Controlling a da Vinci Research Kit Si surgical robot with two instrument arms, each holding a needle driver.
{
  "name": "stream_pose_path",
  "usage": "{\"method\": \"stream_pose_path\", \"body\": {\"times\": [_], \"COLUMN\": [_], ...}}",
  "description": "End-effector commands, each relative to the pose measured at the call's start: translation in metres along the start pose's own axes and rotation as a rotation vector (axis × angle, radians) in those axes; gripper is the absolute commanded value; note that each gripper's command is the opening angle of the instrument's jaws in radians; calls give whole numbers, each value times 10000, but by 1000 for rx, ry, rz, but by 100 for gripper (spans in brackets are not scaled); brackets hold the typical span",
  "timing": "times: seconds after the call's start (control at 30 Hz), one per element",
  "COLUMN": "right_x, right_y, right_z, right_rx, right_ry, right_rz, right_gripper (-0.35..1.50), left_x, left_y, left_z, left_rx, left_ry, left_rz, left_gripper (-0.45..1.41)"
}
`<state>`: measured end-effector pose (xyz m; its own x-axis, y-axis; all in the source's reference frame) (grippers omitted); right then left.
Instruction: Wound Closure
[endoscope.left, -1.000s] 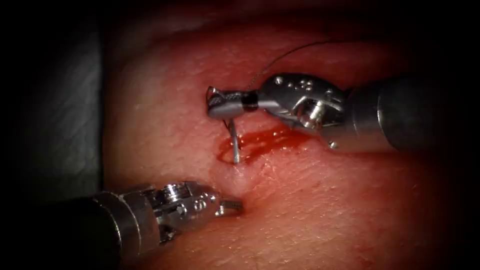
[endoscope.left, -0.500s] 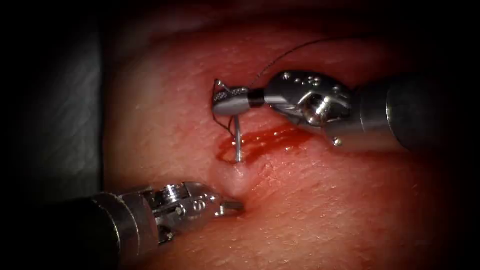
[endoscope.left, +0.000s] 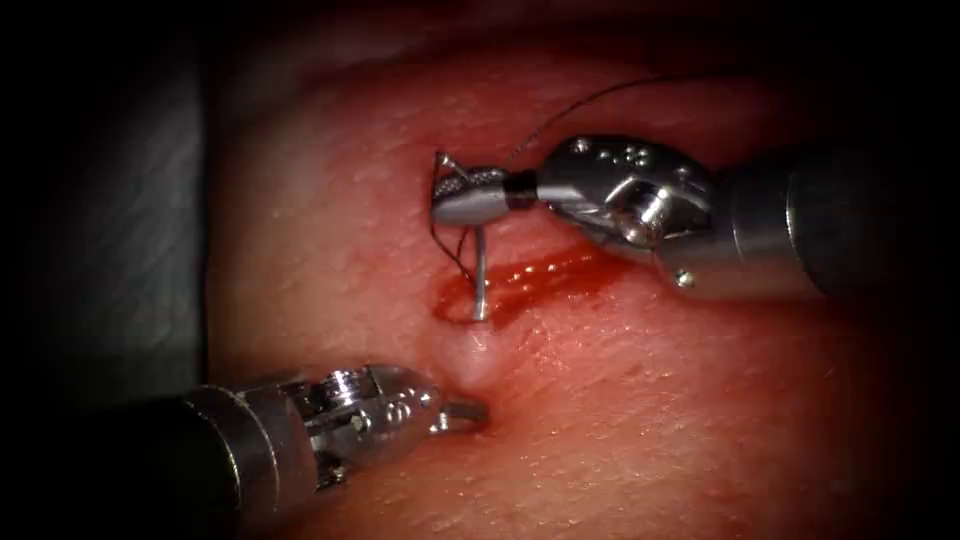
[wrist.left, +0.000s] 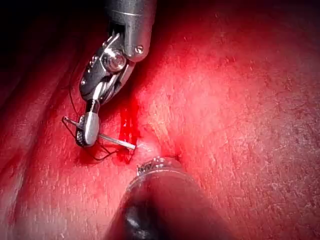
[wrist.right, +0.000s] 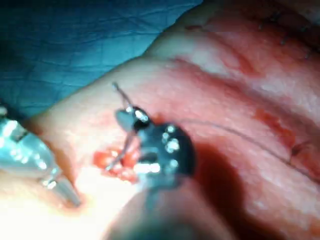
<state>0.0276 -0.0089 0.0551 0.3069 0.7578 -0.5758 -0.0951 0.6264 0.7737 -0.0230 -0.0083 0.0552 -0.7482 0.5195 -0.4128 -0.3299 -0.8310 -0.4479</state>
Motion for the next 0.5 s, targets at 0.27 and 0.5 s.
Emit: {"method": "stream_pose_path", "body": {"times": [0.27, 0.5], "right_x": [4, 15], "right_y": [1, 4], "right_z": [14, 27], "right_rx": [72, 117], "right_ry": [-46, -111], "right_rz": [-55, -170], "right_gripper": [-35, -35], "left_x": [0, -1], "left_y": [2, 2], "left_z": [9, 8], "left_rx": [-3, -4], "left_ry": [1, 1], "left_rz": [13, 20], "left_gripper": [-16, -16]}}
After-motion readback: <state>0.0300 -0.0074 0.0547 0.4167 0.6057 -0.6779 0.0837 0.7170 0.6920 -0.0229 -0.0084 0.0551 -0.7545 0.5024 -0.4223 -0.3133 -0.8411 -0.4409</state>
